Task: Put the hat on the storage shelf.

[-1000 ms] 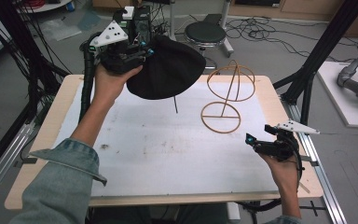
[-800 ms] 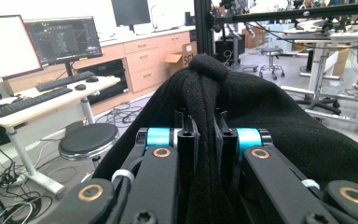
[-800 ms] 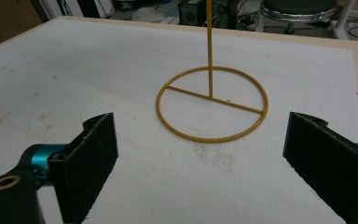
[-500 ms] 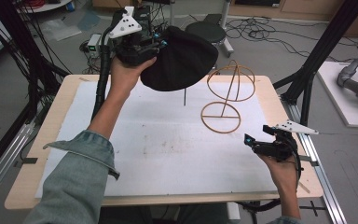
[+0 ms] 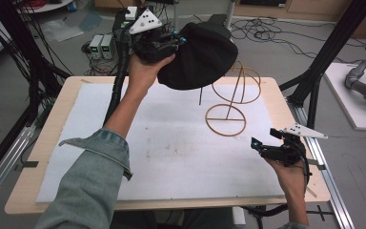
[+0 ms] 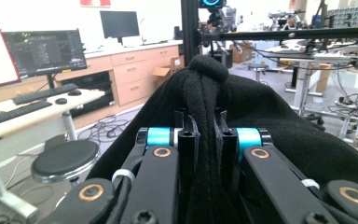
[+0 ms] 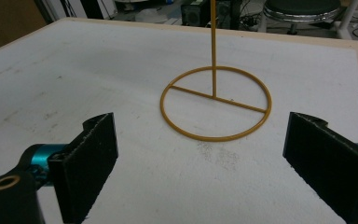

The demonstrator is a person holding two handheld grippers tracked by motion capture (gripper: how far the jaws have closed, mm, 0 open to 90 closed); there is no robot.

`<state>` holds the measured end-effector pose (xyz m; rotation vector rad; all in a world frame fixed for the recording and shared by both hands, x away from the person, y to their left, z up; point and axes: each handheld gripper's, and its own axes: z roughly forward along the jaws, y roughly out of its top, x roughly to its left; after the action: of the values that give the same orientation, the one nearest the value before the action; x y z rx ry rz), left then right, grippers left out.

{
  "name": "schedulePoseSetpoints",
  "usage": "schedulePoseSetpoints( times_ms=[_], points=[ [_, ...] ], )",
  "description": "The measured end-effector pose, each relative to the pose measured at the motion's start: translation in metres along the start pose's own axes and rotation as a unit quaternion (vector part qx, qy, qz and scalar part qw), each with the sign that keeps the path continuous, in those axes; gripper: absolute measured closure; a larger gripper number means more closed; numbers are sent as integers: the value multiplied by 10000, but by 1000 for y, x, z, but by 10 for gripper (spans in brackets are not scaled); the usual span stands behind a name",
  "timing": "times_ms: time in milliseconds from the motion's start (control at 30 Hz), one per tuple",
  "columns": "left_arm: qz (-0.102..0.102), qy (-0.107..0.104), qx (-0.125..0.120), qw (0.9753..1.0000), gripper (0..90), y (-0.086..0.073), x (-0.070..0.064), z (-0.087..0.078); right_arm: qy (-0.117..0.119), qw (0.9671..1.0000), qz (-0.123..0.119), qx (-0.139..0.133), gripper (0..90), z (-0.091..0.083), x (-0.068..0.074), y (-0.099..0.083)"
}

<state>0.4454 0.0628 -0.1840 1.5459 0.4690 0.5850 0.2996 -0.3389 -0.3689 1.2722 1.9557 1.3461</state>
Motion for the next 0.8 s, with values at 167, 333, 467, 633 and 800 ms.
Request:
schedulePoseSetpoints(
  times_ms=[167, 333, 467, 633, 800],
  points=[
    [70, -171, 5, 9998, 835, 3, -9, 14, -3, 10000, -3, -3, 97, -2, -1, -1],
    [135, -284, 32, 9995, 834, 0, -16, 27, -1, 10000, 1, -12, 97, -3, 0, -1],
    [147, -337, 85, 9993, 834, -5, -19, 38, 10, 10000, -36, -16, 97, -2, 1, -1],
    [164, -378, 179, 9990, 834, -15, -20, 51, 12, 10000, -45, -13, 97, -2, 0, -1],
    [190, -427, 182, 9987, 834, -18, -21, 57, 17, 10000, -36, 1, 97, -1, 0, -2]
  ],
)
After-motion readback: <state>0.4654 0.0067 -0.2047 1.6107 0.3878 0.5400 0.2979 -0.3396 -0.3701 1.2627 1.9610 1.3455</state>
